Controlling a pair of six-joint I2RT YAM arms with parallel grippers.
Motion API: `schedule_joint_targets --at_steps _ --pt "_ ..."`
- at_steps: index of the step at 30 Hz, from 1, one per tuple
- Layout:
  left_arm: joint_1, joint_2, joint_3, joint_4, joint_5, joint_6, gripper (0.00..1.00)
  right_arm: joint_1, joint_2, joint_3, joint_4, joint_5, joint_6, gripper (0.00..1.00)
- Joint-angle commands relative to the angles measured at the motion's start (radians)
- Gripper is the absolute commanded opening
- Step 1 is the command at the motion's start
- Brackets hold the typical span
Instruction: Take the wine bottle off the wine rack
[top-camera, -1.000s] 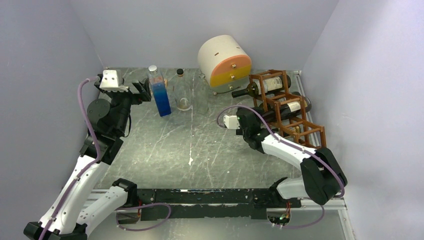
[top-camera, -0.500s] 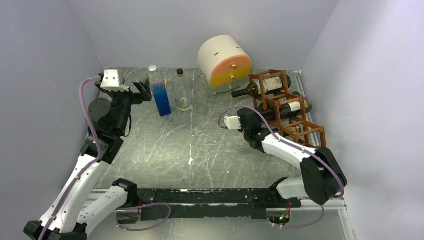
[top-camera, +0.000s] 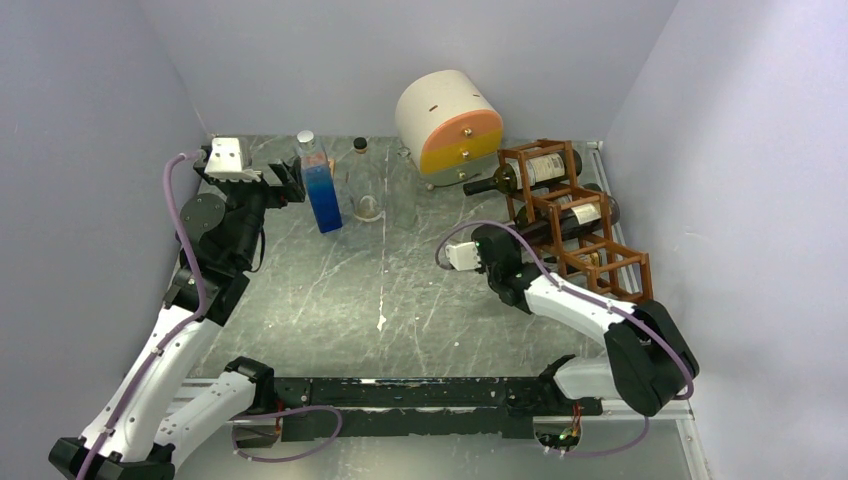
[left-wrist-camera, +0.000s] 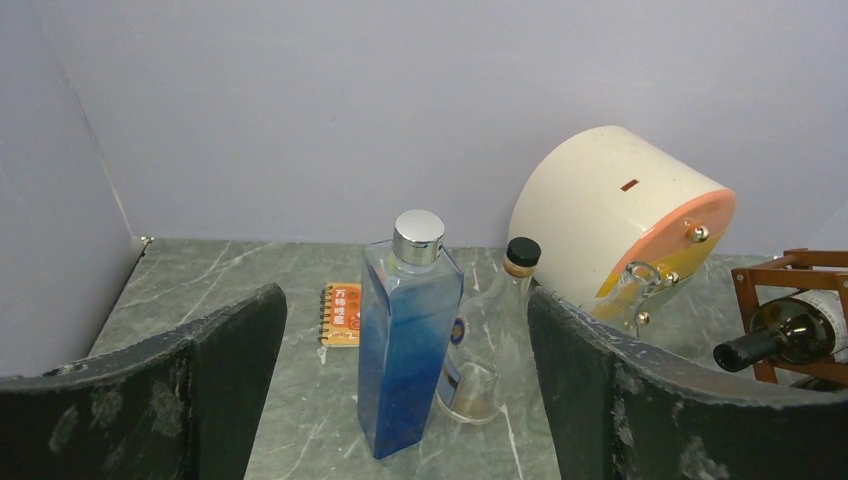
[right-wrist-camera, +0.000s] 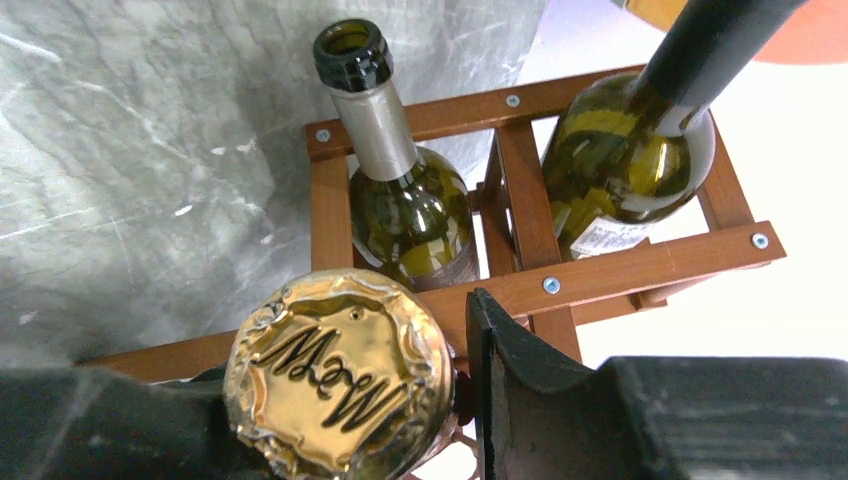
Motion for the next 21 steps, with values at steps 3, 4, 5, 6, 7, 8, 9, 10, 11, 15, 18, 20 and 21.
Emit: schedule_joint_targets --at_steps 3,4,5,6,7,8,9,10,11,15,18,20,21 --pt "-0.004 -0.002 0.009 0.031 -0.017 0.013 0.94 0.058 -0.005 -0.02 -0.144 -0.047 0.097 0.0" --pt "-0.004 -0.001 0.009 0.03 -0.016 0.014 0.94 0.068 -0.013 -0.024 -0.146 -0.05 0.094 0.0" --pt "-0.004 0.0 0.01 0.029 -0.017 0.016 0.94 0.075 -0.02 -0.031 -0.144 -0.051 0.093 0.0" --pt "-0.004 -0.001 0.011 0.027 -0.02 0.015 0.94 0.084 -0.022 -0.036 -0.147 -0.046 0.094 0.0" --pt "-0.004 -0.002 0.011 0.028 -0.023 0.017 0.94 0.097 -0.021 -0.038 -0.152 -0.035 0.1 0.0" --pt "-0.004 -0.004 0.01 0.029 -0.024 0.017 0.94 0.11 -0.018 -0.038 -0.159 -0.031 0.106 0.0" --pt "-0.004 -0.005 0.009 0.03 -0.023 0.016 0.94 0.125 -0.013 -0.033 -0.17 -0.021 0.115 0.0" --pt "-0.004 -0.007 0.008 0.031 -0.02 0.016 0.94 0.14 -0.007 -0.029 -0.178 -0.009 0.126 0.0" --pt "-0.004 -0.006 0.008 0.03 -0.018 0.015 0.94 0.151 0.004 -0.024 -0.188 0.003 0.138 0.0" --pt "-0.003 -0.001 0.011 0.028 -0.015 0.013 0.94 0.186 0.046 -0.021 -0.184 0.034 0.163 0.0" --pt "-0.004 0.0 0.009 0.029 -0.015 0.011 0.94 0.212 0.073 -0.016 -0.19 0.045 0.189 0.0" --pt "-0.004 0.002 0.009 0.029 -0.013 0.012 0.94 0.221 0.087 -0.017 -0.194 0.038 0.196 0.0" --pt "-0.004 0.001 0.009 0.029 -0.013 0.011 0.94 0.224 0.093 -0.021 -0.195 0.036 0.196 0.0"
